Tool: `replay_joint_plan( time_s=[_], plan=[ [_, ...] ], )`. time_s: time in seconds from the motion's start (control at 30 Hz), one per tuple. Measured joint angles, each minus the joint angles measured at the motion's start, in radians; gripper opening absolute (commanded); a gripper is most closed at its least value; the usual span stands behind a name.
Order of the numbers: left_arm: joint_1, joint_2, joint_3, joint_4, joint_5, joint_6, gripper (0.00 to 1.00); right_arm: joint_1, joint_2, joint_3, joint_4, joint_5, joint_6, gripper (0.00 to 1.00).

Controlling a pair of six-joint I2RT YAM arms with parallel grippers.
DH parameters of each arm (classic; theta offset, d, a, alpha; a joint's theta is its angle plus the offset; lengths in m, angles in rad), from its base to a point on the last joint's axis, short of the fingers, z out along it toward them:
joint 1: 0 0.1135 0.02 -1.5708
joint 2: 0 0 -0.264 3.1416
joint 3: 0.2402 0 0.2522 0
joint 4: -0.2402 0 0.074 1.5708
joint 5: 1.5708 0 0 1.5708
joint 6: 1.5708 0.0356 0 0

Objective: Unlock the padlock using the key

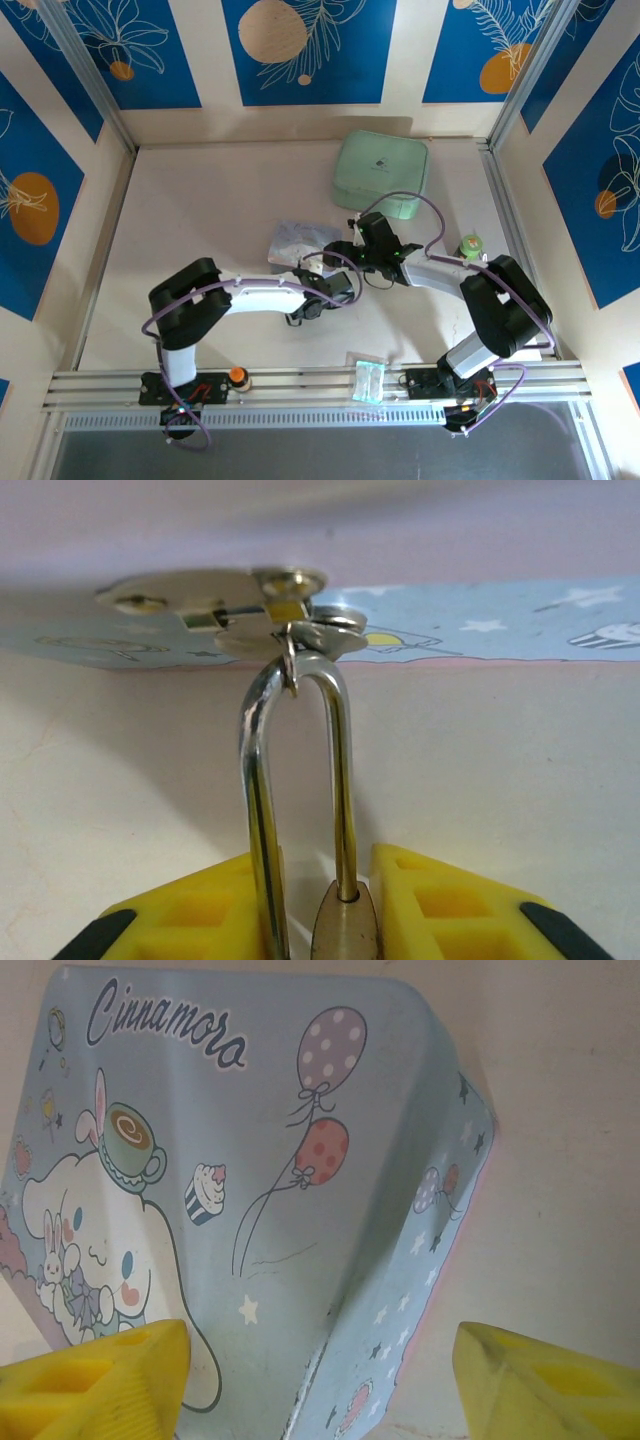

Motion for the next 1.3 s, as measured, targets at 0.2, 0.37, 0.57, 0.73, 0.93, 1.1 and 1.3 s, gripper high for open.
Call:
replay_joint_plan(
  time_s=[0.2,0.37,0.57,0.73,0.93,1.1,1.3],
  plan=[
    [-0.027,0.034,0.041,-0.043,-0.021,0.002,0.31,-0.002,0.008,0.0,0.013,-0.009,0.004,0.69],
    [-0.047,0.034,0.043,-0.051,-0.025,0.006,0.33,-0.002,0.011,0.0,0.018,-0.009,0.004,0.69],
    [-0.058,0.05,0.07,-0.086,-0.032,0.005,0.25,-0.002,0.018,0.0,0.031,-0.012,0.008,0.69],
    [-0.06,0.065,0.093,-0.13,-0.035,0.005,0.23,-0.008,0.018,0.0,0.031,-0.013,0.011,0.69],
    [-0.056,0.065,0.093,-0.176,-0.054,0.017,0.22,-0.008,0.018,0.0,0.031,-0.013,0.011,0.69],
    [-0.055,0.071,0.093,-0.182,-0.062,0.029,0.25,-0.011,0.018,0.0,0.031,-0.013,0.011,0.69],
    [-0.06,0.093,0.097,-0.187,-0.077,0.051,0.3,-0.011,0.018,0.0,0.032,-0.013,0.011,0.69]
  ],
)
